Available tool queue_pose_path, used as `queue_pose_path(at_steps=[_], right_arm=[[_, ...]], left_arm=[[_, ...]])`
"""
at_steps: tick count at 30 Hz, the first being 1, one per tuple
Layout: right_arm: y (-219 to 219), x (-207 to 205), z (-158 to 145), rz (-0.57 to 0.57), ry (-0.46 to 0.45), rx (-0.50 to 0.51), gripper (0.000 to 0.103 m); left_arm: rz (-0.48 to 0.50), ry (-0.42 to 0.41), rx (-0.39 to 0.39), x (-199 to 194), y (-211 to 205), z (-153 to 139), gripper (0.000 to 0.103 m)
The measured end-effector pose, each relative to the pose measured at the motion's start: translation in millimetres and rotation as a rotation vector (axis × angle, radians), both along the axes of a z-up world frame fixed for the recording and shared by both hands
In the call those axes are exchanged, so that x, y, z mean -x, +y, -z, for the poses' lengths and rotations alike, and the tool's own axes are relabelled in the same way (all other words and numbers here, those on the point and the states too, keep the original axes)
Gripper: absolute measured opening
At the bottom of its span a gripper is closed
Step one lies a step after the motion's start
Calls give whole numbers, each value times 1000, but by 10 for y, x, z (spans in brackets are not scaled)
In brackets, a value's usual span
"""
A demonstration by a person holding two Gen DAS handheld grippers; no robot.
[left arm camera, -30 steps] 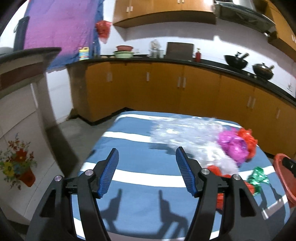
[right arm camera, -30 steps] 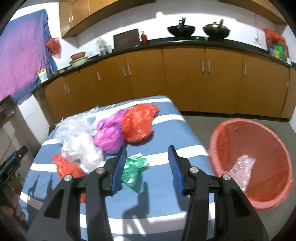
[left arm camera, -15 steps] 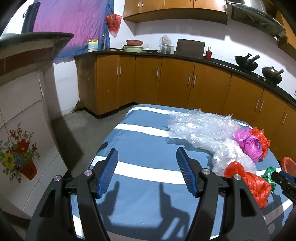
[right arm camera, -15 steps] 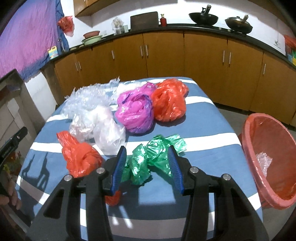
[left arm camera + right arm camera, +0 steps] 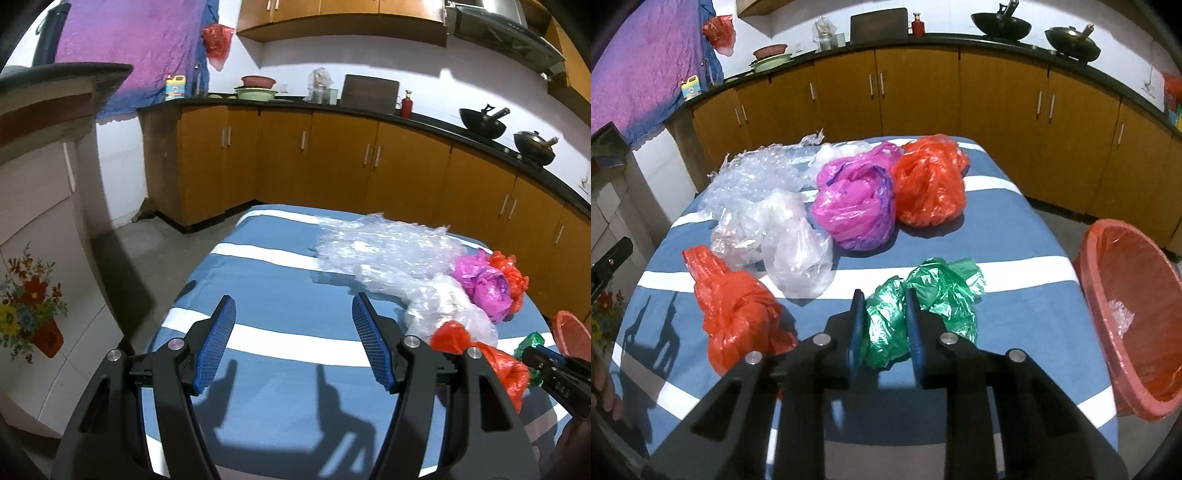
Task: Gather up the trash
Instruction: 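Move both tools back over the table toward the green bag, then grasp the red bag with the left tool while the right tool grasps the green bag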
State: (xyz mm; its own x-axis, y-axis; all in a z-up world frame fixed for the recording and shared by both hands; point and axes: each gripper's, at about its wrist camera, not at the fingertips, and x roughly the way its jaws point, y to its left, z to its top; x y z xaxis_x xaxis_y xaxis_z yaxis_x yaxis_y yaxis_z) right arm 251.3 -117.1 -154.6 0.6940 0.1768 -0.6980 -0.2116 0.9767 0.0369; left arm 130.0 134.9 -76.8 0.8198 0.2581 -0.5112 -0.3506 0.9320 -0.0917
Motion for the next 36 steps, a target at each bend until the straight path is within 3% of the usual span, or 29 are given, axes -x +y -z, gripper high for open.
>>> queue_pose_path(at_steps=[21,33,36], right_arm=[[-807,253,-324,161,-108,-56,21],[-963,498,-437,179,-143,-73,21],[-1006,538,-464,186,-148,-79,21]], left_arm=[[313,63,70,-120,-1109,69,81],[314,146,52,-242,-1448,244,82],[291,176,54,-295,-1425,304,77]])
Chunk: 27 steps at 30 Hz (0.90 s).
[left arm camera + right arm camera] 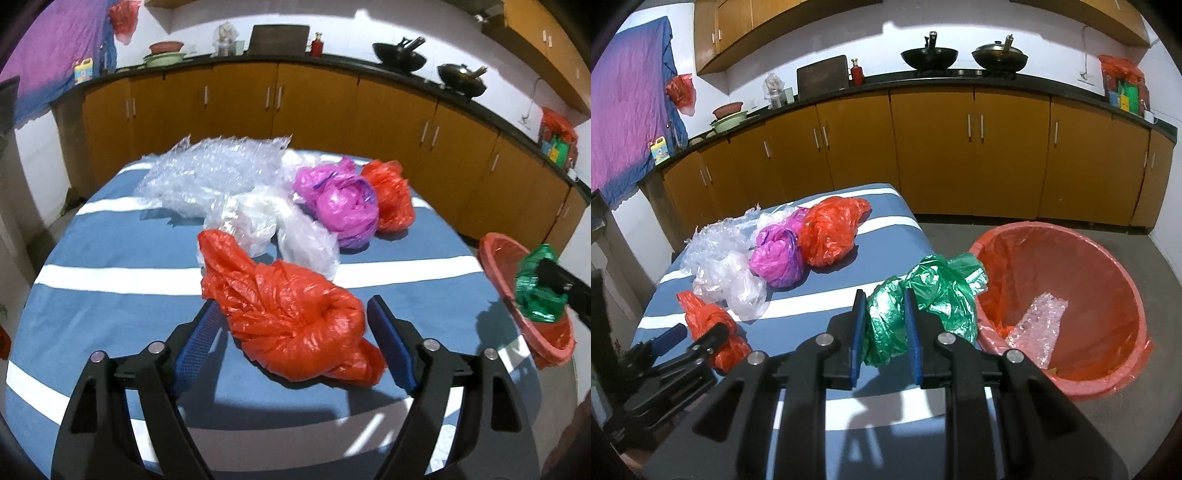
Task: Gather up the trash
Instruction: 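Grasp the red bag with the left tool while the right tool grasps the green bag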
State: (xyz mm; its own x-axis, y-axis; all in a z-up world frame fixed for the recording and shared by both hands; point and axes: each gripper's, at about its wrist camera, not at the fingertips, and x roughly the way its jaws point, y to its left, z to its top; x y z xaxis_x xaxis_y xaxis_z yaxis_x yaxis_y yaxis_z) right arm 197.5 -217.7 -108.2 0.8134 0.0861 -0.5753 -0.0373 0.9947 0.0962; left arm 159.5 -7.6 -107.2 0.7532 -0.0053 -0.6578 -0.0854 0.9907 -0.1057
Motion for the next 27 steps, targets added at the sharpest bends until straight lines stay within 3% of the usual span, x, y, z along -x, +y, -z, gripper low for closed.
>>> queue_pose_path(at_steps=[4,9,27], right_arm=[[-28,15,-9,5,0,-4,21],[-29,17,-4,0,-1,-5,21],[24,209,-167,-25,-51,-27,21]], left_arm=[[-17,33,18,-31,68,73,65],[-20,18,30,4,148,40,46],[-1,-94,63,286,307,-400,41]])
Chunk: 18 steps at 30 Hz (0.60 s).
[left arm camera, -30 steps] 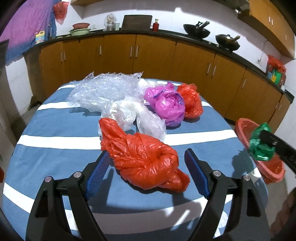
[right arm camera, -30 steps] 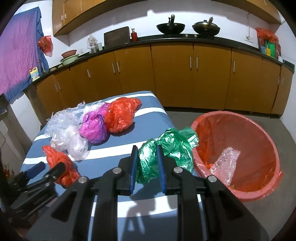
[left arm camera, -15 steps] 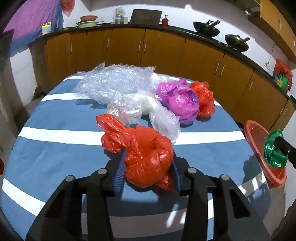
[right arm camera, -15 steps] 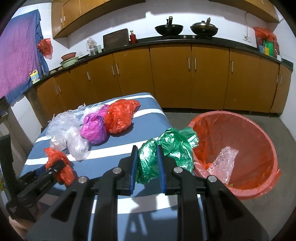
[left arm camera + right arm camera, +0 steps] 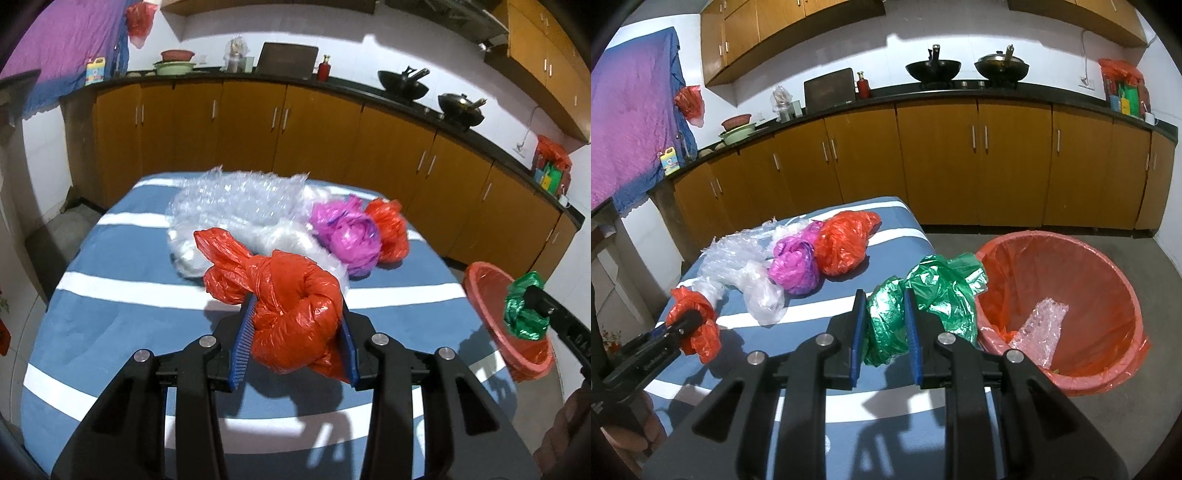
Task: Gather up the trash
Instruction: 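Grasp the red bag with the left tool while the right tool grasps the green bag, then carry both bags over the red wastebasket and open both tools to drop them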
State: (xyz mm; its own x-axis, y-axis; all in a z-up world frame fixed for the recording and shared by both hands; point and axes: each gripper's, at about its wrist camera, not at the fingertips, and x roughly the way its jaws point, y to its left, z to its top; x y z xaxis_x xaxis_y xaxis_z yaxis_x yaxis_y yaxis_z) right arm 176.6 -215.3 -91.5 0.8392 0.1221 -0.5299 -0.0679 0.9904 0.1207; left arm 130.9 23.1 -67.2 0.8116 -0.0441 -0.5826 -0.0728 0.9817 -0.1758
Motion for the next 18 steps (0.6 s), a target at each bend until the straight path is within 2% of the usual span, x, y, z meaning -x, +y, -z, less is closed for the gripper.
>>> queue_pose_path(at_steps=[11,18], right_arm=[[-76,140,-158,13,-44,2,21],[-314,182,-213,60,-60,18,21]], left_arm=[[57,-56,-19,0,-210,-269,41],[118,-70,-31,-58,-481,-369,41]])
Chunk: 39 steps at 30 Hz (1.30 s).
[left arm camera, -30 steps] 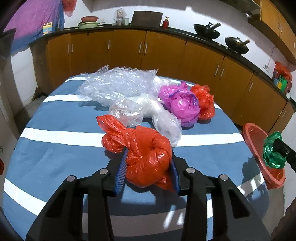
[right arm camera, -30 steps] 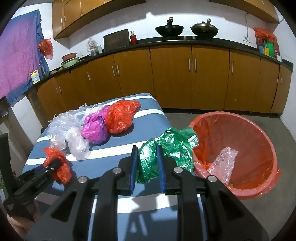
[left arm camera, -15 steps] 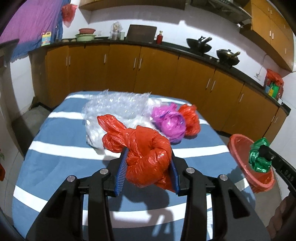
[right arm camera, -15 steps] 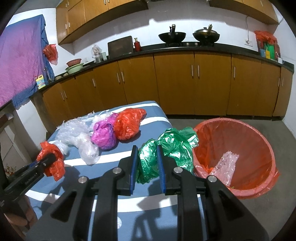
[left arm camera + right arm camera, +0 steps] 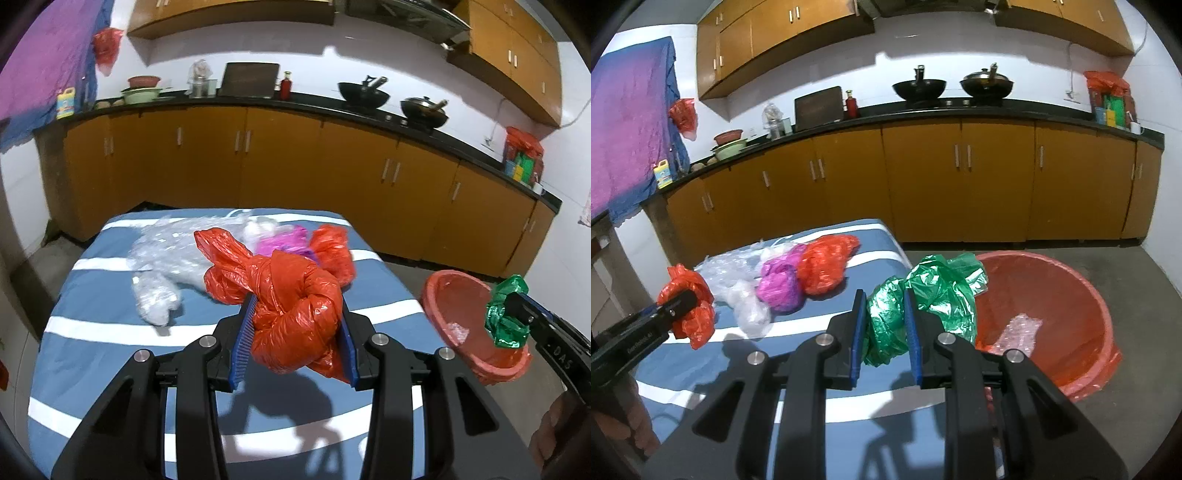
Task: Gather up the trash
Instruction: 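Carry both bags over the red wastebasket and open both tools to drop them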
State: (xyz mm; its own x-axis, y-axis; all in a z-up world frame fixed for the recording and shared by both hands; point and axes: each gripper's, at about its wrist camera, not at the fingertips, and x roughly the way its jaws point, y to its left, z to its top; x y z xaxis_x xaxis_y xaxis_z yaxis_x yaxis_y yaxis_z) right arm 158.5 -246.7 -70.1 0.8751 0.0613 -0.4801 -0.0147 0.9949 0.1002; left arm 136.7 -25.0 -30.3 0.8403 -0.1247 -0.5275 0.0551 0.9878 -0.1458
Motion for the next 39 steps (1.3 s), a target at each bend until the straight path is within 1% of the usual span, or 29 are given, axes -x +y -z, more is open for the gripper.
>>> queue_pose_path(at_steps=[15,26,32,39], right_arm=[[-711,-21,30,124,-5,15,21],[-1175,-99,124,193,3,6,21],[-1397,-175,143,221,6,-1,21],[-1639,-321,137,241,0,-9,21]], left_arm=[[177,-2,-26,-171,-784,-66,41],[302,22,-22,-353,-1319,-20,41],[387,24,-37,-502,-1717,26,41],[461,27,-61,-676,-2087,79,41]])
